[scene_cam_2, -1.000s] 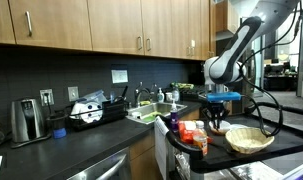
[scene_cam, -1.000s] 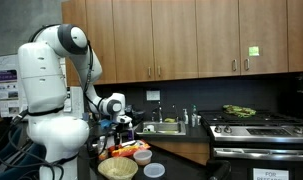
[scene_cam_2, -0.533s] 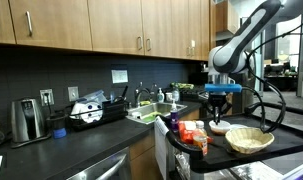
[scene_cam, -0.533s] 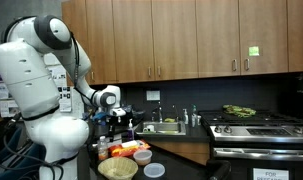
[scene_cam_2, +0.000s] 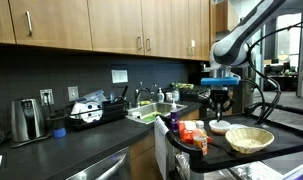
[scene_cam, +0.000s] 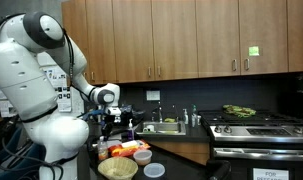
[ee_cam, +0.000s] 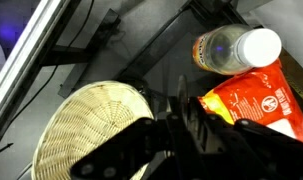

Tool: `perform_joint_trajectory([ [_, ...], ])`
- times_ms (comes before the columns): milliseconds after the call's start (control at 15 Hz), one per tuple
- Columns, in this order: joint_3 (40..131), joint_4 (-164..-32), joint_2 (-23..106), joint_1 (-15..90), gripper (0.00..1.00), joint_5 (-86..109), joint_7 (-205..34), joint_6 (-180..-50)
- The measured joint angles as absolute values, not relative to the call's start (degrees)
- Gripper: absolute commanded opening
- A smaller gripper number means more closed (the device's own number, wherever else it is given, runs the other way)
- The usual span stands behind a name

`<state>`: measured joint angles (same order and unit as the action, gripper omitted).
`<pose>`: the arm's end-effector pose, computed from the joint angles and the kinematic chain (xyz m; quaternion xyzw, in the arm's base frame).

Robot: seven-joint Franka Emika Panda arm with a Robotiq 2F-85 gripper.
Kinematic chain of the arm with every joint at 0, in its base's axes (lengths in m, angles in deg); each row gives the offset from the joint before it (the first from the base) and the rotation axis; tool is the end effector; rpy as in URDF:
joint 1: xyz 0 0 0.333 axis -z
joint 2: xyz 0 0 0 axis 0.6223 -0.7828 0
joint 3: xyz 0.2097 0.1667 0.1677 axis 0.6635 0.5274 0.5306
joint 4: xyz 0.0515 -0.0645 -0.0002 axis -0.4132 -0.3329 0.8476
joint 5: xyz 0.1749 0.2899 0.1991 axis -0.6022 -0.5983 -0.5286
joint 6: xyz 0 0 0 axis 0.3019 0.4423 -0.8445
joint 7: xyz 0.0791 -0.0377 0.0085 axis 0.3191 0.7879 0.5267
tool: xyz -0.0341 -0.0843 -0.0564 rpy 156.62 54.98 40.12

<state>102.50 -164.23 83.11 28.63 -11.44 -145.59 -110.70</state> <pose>0.3299 0.1384 0.3335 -0.8748 0.4762 0.0783 0.0429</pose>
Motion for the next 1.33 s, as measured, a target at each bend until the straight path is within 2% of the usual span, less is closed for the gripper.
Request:
perform_joint_trajectory([
  [533, 99.6, -164.8, 80.9, 32.5, 0.04, -11.9, -150.3, -106.3],
  [1267, 93.4, -165.1, 70.4, 36.6, 0.04, -18.2, -149.8, -105.7],
  [1333, 93.0, -165.1, 69.3, 36.8, 0.25, -18.5, -149.5, -105.9],
])
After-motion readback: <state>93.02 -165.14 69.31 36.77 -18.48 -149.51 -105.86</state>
